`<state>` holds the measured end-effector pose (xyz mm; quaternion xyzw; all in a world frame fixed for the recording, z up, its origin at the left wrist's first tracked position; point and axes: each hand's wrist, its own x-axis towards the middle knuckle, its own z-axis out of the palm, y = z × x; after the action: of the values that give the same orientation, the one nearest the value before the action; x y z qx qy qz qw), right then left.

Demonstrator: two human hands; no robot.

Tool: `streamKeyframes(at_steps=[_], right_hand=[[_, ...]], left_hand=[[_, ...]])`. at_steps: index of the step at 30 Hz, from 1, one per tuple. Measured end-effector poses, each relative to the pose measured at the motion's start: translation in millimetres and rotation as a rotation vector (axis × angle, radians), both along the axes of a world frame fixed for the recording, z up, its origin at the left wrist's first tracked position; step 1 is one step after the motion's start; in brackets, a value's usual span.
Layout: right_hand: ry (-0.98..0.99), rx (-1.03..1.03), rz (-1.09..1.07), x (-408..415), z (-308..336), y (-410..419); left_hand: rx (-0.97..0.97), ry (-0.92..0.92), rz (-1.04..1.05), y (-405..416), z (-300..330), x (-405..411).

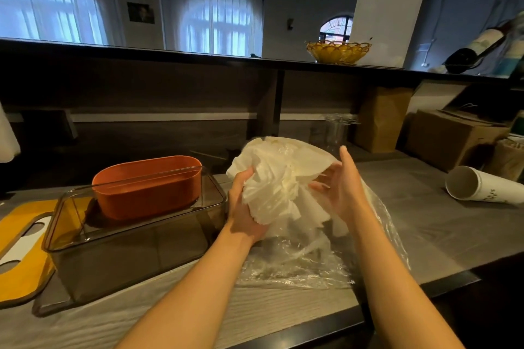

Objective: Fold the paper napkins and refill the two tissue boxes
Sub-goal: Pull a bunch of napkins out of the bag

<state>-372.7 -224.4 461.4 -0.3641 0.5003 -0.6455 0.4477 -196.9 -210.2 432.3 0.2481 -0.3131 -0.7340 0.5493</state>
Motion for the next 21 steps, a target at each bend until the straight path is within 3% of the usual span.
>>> streamKeyframes(at_steps=[5,8,13,18,21], right_hand=[[-0.008,-0.037,0.298,0.8,3.2,10.1],[0.168,-0.038,0.374,0.1,-1.8,12.6],[0.419,0.038,0.494,2.5,-10.7,11.7],[0.674,-0.126,0.46,4.1,-8.2,15.0],[0.68,-0.193,0.383,5.5,-7.4,17.1]], left_hand=[[-0.08,0.019,0.037,-2.8,-1.9,-4.6],[0.0,0.209,-0.001,-16.7,-6.6,-2.4],[0.04,0.272,0.022,-24.6,-11.6,-2.0],[0.084,0.305,0.037,-30.2,-11.3,-1.3],[0.096,0.306,0.019,-34.5,-13.6,-0.7]])
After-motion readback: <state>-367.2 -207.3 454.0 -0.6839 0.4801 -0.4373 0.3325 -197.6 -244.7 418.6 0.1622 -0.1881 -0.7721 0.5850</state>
